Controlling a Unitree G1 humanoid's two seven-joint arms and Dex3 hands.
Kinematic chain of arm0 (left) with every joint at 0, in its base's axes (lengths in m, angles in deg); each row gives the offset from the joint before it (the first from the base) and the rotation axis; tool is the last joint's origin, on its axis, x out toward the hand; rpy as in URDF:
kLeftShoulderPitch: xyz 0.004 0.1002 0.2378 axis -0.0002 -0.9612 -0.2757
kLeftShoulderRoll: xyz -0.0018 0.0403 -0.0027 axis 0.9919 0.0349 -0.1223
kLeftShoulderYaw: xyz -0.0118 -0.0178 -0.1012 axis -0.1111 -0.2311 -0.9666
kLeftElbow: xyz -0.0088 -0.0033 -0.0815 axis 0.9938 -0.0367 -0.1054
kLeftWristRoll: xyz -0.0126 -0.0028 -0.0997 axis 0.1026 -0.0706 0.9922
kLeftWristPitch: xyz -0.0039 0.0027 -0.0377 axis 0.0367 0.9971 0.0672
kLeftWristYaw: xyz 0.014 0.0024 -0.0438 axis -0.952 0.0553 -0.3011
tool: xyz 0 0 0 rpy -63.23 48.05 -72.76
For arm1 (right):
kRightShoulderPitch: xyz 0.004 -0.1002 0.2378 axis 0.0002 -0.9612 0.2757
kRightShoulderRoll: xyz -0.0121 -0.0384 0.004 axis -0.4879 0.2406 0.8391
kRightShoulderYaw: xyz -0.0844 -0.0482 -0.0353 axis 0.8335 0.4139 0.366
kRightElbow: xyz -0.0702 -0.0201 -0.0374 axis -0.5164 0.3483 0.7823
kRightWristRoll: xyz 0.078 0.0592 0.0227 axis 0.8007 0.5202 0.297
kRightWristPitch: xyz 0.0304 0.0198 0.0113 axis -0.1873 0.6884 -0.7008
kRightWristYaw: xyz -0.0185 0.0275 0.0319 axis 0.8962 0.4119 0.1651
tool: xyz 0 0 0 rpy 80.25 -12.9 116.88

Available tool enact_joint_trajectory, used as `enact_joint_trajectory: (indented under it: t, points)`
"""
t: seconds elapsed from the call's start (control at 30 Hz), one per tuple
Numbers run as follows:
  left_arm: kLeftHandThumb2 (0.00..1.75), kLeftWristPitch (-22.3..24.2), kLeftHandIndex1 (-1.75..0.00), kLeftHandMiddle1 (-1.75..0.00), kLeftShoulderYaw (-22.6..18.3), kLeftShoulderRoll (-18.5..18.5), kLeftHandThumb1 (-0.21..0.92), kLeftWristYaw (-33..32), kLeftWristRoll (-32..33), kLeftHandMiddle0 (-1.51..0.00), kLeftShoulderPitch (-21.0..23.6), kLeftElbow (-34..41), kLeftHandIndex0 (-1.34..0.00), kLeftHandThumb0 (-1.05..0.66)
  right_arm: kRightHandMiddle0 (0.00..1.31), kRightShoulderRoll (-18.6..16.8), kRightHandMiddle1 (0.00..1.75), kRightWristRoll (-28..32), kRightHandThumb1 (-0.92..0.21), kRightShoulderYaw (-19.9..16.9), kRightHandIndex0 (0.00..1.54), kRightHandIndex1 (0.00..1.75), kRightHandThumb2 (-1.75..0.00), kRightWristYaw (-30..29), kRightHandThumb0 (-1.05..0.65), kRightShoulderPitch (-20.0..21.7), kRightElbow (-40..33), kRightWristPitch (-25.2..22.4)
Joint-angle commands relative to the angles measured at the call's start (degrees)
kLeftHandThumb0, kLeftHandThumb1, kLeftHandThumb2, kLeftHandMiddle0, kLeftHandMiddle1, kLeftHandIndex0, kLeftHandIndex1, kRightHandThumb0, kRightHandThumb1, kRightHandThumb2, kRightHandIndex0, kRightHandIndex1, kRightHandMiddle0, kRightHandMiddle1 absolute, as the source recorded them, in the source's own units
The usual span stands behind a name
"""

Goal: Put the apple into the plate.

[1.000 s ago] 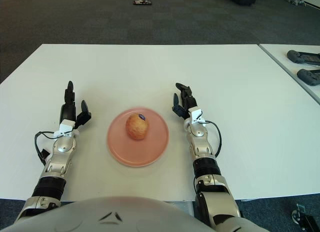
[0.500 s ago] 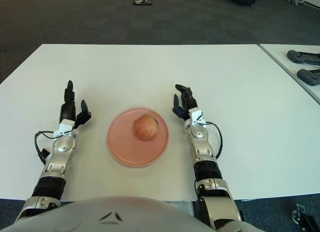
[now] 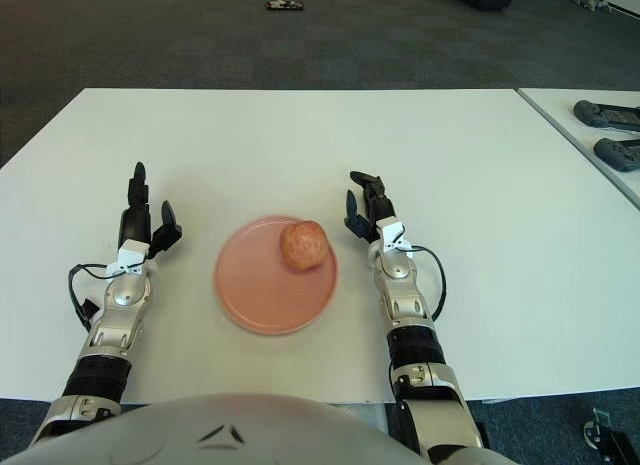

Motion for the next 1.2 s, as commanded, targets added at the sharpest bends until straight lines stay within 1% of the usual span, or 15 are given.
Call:
enact_joint_trajectory:
  t: [0.0, 0.1, 0.23, 0.4, 0.57, 0.9, 1.17]
  points:
    - [1.00, 0.50, -0.02, 0.00, -0.24, 0.49, 0.92, 0.15, -0.13, -0.01, -0.22, 0.72, 0.00, -0.91, 0.00, -0.40, 0.83, 1.48, -0.92, -0.39, 0.35, 0.06, -0.76, 1.11, -0.70, -1.76, 1.45, -0.06]
    - [1.00, 0.52, -0.02, 0.00, -0.25, 0.48, 0.92, 0.24, -0.02, -0.01, -0.23, 0.76, 0.00, -0.91, 0.00, -0.68, 0.83, 2.36, -0.92, -0.76, 0.36, 0.06, -0.77, 1.79, -0.69, -1.69, 2.56, 2.33]
    - [0.99, 0.46, -0.02, 0.00, -0.23, 0.50, 0.92, 0.26, -0.05, -0.01, -0.20, 0.67, 0.00, -0.91, 0.00, -1.04, 0.84, 3.59, -0.92, -1.39, 0.36, 0.06, -0.77, 2.76, -0.67, -1.15, 5.63, 7.30]
    - [0.99, 0.41, -0.02, 0.00, -0.15, 0.50, 0.92, 0.21, -0.20, -0.01, -0.17, 0.62, 0.00, -0.91, 0.00, -1.26, 0.86, 4.08, -0.92, -1.86, 0.36, 0.06, -0.77, 3.27, -0.66, -0.57, 8.30, 11.22]
    - [0.99, 0.41, -0.03, 0.00, -0.09, 0.54, 0.92, 0.37, -0.16, -0.01, -0.17, 0.63, 0.00, -0.91, 0.00, -1.63, 0.88, 5.50, -0.92, -2.44, 0.39, 0.08, -0.77, 4.35, -0.64, 0.00, 10.34, 13.92]
    - [0.99, 0.38, -0.02, 0.00, -0.08, 0.57, 0.92, 0.47, -0.15, -0.01, -0.20, 0.63, 0.00, -0.91, 0.00, -2.21, 0.83, 7.77, -0.92, -3.49, 0.43, 0.11, -0.74, 6.43, -0.59, 0.97, 13.51, 17.25]
    - [0.99, 0.19, -0.01, 0.00, -0.01, 0.54, 0.92, 0.38, -0.27, -0.01, -0.16, 0.60, 0.00, -0.92, 0.00, -2.39, 0.82, 8.30, -0.92, -3.88, 0.44, 0.12, -0.72, 7.07, -0.58, 1.59, 15.14, 18.48]
